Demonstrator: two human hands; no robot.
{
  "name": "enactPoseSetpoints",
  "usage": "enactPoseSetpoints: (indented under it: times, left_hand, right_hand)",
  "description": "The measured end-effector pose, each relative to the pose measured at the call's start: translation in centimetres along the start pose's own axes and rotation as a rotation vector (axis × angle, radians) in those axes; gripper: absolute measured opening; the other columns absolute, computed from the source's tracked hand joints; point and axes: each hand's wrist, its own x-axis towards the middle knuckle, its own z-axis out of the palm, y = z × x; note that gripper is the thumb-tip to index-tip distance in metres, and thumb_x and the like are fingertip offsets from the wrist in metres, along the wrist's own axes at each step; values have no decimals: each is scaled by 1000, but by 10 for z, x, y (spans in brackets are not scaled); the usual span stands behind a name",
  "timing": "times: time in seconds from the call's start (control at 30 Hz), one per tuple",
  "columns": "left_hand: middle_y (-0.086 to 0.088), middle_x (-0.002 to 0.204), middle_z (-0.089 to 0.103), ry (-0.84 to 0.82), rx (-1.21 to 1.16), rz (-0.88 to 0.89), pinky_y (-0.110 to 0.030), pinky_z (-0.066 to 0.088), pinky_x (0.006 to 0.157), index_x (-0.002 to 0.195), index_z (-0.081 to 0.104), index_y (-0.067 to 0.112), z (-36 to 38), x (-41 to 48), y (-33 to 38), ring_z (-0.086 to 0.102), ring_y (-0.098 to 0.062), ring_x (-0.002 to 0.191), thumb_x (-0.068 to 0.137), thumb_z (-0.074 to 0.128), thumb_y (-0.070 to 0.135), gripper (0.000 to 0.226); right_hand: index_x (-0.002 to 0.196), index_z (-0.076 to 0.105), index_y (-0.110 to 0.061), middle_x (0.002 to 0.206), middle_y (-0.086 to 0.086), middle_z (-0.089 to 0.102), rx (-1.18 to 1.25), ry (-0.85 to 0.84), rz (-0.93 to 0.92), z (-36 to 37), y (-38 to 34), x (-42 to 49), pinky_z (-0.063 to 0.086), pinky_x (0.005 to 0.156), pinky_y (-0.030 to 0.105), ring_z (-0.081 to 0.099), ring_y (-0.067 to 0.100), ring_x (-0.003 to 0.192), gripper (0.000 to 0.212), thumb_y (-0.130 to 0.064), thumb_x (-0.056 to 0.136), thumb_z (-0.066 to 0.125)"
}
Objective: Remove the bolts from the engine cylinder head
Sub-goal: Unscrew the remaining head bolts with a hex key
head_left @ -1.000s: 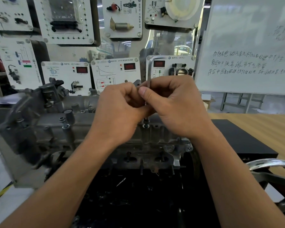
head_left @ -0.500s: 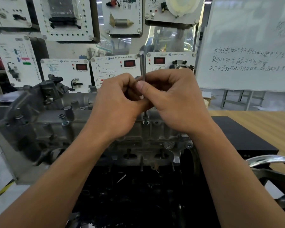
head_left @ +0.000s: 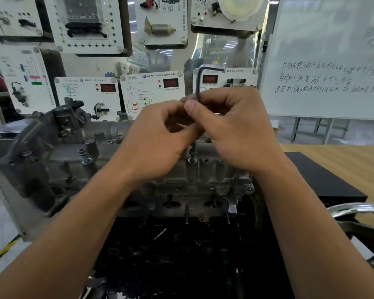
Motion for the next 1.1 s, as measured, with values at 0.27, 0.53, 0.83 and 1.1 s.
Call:
enactPoseSetpoints:
  times: [0.27,0.53,0.83,1.1]
  left_hand:
    - [-12,61,64,220,128,77,-31,53,52,70,66,2,8,2,-2,58,-24,52,62,77,33,34]
    - [23,81,71,-219,483,-17,-3,48,67,86,75,35,-12,2,-2,64,11,80,80,79,33,7]
    - [10,61,68,33,372,11,-14,47,47,65,67,22,4,-5,-8,60,-4,51,72,82,42,26]
    - [29,89,72,-260,339,-49,-12,48,73,104,69,38,-15,0,1,67,11,86,90,65,37,15]
  right_hand:
    - [81,77,-6,72,4,73,-48,-54,-25,2,-4,1,56,64,30,69,12,70,16,-11,92,66]
    - [92,77,-10,80,6,75,16,82,-2,-11,-11,3,57,65,22,70,20,74,11,-15,93,67]
    - [81,77,-15,76,9,73,-165,129,39,-51,-3,-5,53,60,33,66,27,68,15,-20,93,68]
    - [81,77,-13,70,14,70,-211,143,96,-69,13,-16,52,57,36,65,32,68,18,-22,93,67]
